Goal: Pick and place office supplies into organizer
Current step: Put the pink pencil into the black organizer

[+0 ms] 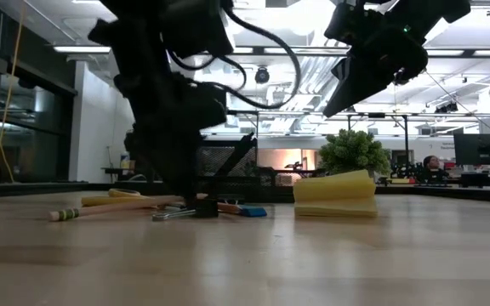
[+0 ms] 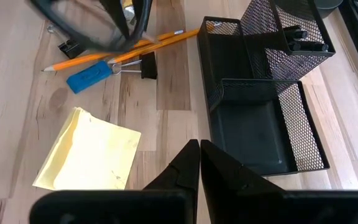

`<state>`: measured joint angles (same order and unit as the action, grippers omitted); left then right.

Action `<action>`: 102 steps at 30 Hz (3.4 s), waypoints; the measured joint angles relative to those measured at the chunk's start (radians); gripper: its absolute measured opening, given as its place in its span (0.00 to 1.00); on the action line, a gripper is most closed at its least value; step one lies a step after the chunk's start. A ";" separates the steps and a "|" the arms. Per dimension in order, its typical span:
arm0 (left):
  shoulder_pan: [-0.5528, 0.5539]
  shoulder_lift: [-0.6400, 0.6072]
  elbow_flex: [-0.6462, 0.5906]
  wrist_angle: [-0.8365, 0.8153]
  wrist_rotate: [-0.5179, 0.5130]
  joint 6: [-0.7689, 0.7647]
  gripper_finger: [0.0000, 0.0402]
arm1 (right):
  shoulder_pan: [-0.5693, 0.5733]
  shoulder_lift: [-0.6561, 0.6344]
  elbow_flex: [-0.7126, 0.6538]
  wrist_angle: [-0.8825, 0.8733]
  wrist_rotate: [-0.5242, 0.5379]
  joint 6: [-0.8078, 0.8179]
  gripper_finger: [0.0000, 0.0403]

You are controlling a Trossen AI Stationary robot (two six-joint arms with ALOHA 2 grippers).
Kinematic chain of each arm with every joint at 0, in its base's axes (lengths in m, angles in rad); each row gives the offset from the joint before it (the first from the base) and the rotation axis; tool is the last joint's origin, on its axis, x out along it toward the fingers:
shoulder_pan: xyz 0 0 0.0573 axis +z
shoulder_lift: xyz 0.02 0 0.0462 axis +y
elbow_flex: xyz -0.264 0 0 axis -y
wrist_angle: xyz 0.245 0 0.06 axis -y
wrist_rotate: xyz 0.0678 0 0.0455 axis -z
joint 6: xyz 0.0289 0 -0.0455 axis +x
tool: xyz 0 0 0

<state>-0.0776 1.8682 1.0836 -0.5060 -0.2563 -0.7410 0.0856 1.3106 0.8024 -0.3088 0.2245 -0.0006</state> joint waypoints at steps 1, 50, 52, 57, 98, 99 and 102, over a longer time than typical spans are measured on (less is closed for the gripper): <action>0.000 0.004 -0.002 -0.004 0.000 -0.001 0.24 | 0.000 0.000 0.000 0.000 0.000 0.000 0.03; 0.008 -0.035 0.381 -0.484 -0.398 0.338 0.01 | 0.021 0.000 0.000 -0.090 0.011 0.066 0.03; 0.013 -0.052 0.380 -0.471 -0.448 0.342 0.01 | 0.036 0.000 0.000 -0.093 0.012 0.071 0.03; 0.027 -0.099 0.353 -0.347 -0.524 0.409 0.01 | 0.070 0.000 0.000 -0.094 0.045 0.085 0.03; 0.309 -0.121 0.198 0.580 -0.136 0.990 0.00 | 0.192 0.000 0.000 -0.090 0.143 0.210 0.03; 0.317 -0.121 0.198 0.584 -0.128 0.999 0.00 | 0.192 0.000 0.000 -0.090 0.144 0.210 0.03; 0.341 -0.121 0.198 0.597 -0.054 1.003 0.00 | 0.192 0.000 0.000 -0.089 0.144 0.210 0.03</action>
<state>0.2634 1.7473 1.2812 0.0907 -0.3105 0.2615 0.2779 1.3109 0.8024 -0.3979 0.3681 0.2096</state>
